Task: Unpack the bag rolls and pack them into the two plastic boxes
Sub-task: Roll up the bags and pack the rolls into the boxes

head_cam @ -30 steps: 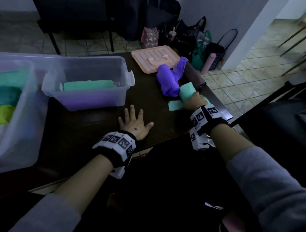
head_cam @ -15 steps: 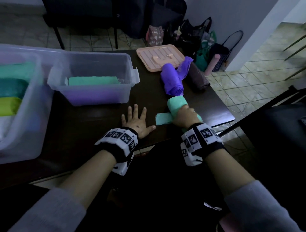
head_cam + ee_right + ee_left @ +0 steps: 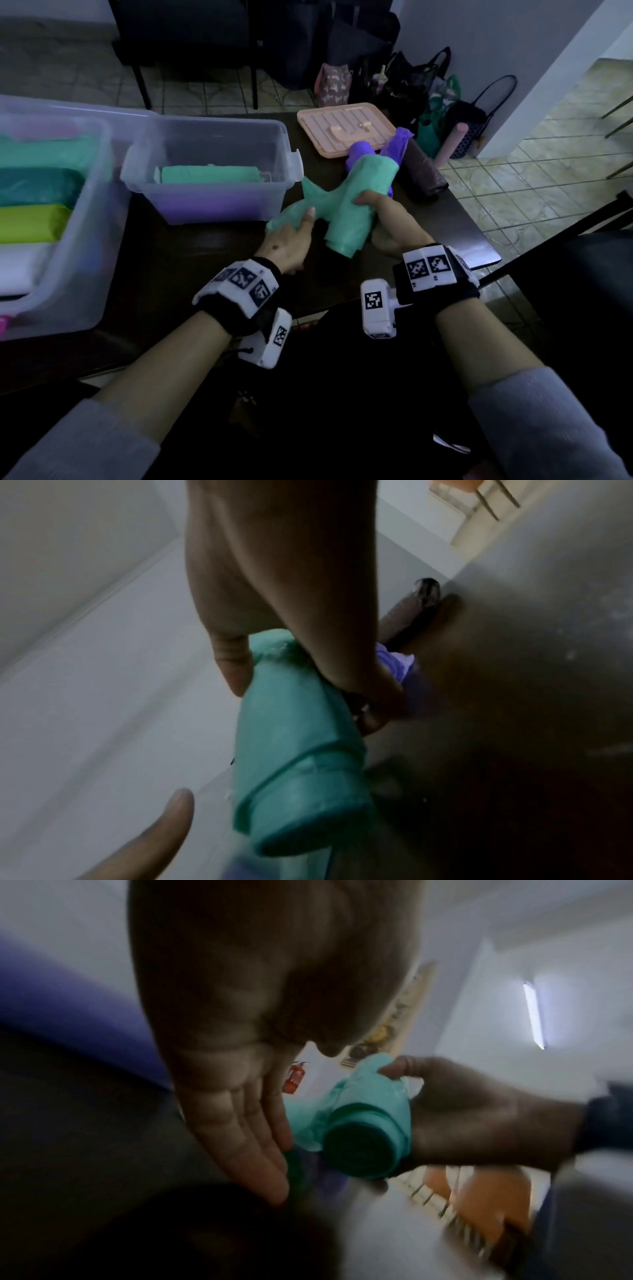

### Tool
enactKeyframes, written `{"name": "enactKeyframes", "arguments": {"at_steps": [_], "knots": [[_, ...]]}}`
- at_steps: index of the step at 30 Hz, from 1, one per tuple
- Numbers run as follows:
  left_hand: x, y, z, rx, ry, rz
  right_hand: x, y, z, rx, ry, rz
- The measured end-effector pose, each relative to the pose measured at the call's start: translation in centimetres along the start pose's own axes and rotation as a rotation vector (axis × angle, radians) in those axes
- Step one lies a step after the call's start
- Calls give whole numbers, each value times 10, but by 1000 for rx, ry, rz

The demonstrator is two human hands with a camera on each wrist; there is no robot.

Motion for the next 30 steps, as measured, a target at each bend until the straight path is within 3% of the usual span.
{"name": "enactKeyframes", "arguments": {"at_steps": [3, 6, 10, 12, 15, 17, 20, 25, 30], "knots": [[0, -12, -15, -482, 309, 79, -6, -6, 0, 185, 150, -83], [2, -22, -21, -725, 391, 7, -11, -9, 2, 213, 216, -109], [10, -17, -22, -638, 303, -103, -2, -3, 20, 14, 6, -82], [16, -13, -19, -528, 248, -134, 2, 3, 30, -178, -154, 73], [25, -8, -15, -213, 148, -182, -8, 15, 33, -871, -357, 423], [27, -8, -13, -9, 117, -199, -21, 17, 18, -1253, -157, 612], [26, -13, -9, 47, 153, -190, -23, 4, 3, -1577, 228, 473], [36, -21, -2, 11, 55, -28, -23, -2, -1, -1794, 309, 401], [46, -32, -11, -315, 127, 71, -29, -11, 3, -1982, 368, 386]]}}
Point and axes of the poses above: each hand's wrist, its own x-axis towards the middle knuckle, its own z-axis out of the back of the hand, y = z × x, the point moved 3 cm from there along x, towards the middle knuckle, and after that the axes turned 15 degrees about x, right-handed, at the moved point
